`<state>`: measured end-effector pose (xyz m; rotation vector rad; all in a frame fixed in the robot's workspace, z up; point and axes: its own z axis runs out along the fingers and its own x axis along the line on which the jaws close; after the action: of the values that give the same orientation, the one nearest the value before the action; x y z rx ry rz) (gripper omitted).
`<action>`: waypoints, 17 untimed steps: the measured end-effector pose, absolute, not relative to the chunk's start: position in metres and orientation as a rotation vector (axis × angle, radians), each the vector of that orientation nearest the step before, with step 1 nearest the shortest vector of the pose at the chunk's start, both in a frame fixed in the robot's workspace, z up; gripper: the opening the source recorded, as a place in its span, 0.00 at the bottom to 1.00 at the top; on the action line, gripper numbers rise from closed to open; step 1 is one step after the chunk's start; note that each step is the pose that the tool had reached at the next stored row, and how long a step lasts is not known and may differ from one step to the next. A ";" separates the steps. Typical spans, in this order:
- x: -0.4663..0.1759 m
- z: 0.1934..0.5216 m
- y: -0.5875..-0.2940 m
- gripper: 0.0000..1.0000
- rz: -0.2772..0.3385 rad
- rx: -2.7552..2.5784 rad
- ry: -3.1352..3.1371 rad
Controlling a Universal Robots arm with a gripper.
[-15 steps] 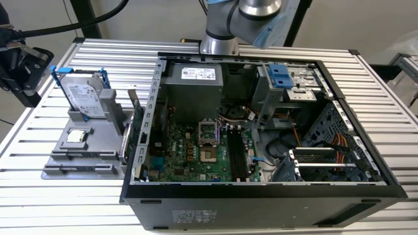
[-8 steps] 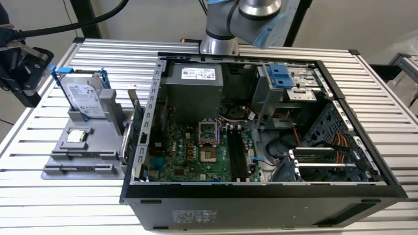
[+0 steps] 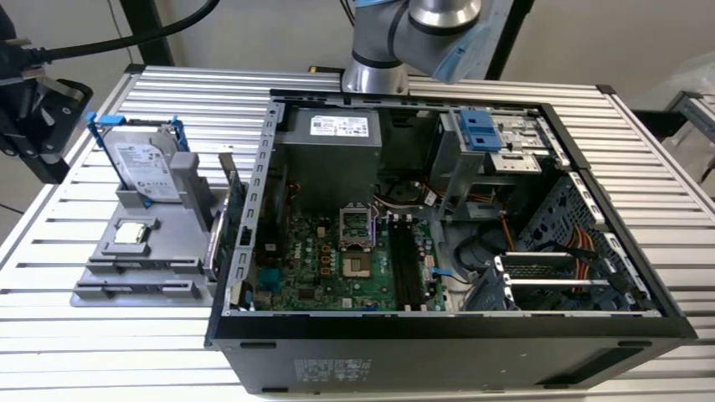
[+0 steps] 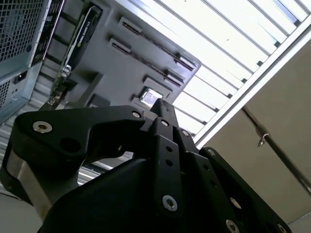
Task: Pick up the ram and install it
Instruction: 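Pick up the ram and move it above insertion slot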
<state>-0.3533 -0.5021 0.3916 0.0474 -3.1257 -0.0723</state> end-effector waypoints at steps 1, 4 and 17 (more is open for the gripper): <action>-0.353 0.392 -0.502 0.00 -0.072 0.060 -3.125; -0.353 0.392 -0.502 0.00 -0.072 0.097 -3.126; -0.353 0.392 -0.502 0.00 -0.071 0.209 -3.122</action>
<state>-0.3533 -0.5021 0.3915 0.2091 -3.1222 -0.0711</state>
